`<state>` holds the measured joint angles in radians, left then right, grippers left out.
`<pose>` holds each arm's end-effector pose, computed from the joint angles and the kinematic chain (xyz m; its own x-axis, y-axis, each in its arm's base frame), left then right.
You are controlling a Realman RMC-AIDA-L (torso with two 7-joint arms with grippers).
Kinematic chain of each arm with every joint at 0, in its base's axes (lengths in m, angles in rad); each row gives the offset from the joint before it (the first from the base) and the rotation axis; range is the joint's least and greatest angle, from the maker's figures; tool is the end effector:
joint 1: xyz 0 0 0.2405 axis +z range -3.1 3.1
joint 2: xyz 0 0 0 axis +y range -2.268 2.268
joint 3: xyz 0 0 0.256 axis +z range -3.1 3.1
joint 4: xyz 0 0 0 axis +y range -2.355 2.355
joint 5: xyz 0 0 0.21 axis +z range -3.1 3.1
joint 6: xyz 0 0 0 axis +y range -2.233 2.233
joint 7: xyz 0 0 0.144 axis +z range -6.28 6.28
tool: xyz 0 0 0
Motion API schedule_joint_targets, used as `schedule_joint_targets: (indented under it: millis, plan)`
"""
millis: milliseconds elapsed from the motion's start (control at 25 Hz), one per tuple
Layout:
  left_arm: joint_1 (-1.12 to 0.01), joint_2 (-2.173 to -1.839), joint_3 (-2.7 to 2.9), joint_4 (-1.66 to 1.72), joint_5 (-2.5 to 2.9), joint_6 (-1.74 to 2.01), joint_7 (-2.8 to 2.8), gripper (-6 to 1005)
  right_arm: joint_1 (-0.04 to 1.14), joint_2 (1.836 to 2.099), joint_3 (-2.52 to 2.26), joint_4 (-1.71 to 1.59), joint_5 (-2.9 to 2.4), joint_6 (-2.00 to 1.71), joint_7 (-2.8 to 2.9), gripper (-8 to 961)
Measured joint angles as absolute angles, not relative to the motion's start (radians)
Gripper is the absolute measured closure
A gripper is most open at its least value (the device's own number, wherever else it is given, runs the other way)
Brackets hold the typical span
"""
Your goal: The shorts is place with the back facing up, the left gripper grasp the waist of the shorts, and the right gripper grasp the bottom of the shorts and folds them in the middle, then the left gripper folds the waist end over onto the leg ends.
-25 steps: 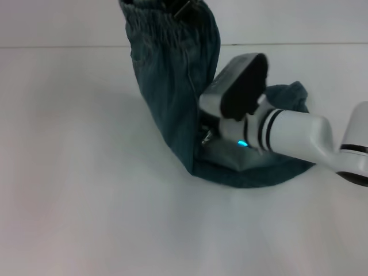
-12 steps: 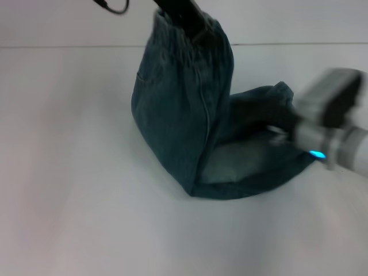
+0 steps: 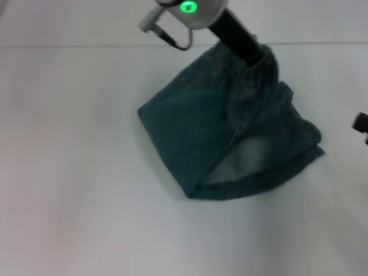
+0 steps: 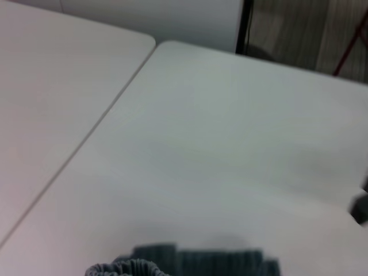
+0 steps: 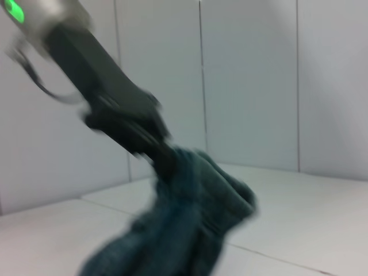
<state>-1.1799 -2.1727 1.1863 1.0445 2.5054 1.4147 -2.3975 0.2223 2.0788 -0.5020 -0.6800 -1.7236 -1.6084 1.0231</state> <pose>0.0094 0.4094 -0.0468 0.9608 0.2710 -0.0579 0.2474 -0.9330 -0.2613 0.3401 0.2598 0.0576 0.7426 -0.0949 -0.6630 -0.5344 -0.6807 -0.5010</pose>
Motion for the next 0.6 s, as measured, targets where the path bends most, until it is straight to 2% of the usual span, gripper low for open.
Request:
schedule_joint_targets:
  millis: [160,360,480,560,600]
  plan:
    - [-1.162,-2.173,1.286,0.945,2.363,1.270,-2.416,906,0.186,2.075,-0.472,-0.705,-1.727,-1.700,1.035,953]
    - [-1.090,-2.175,1.369,0.960,2.234,1.171,-2.432,895,0.198,2.066,-0.468,-0.708,-1.769,-1.714,1.050,953]
    - [-1.043,-2.175,1.373,1.006,2.214,1.168,-2.428,794,0.213,2.060,-0.474,-0.709,-1.779,-1.720,1.056,953]
    - [-0.979,-2.174,1.376,1.076,2.191,1.167,-2.410,726,0.221,2.056,-0.476,-0.710,-1.780,-1.721,1.060,953]
    - [-0.898,-2.171,1.372,1.147,2.142,1.165,-2.366,692,0.225,2.053,-0.477,-0.710,-1.782,-1.721,1.064,953]
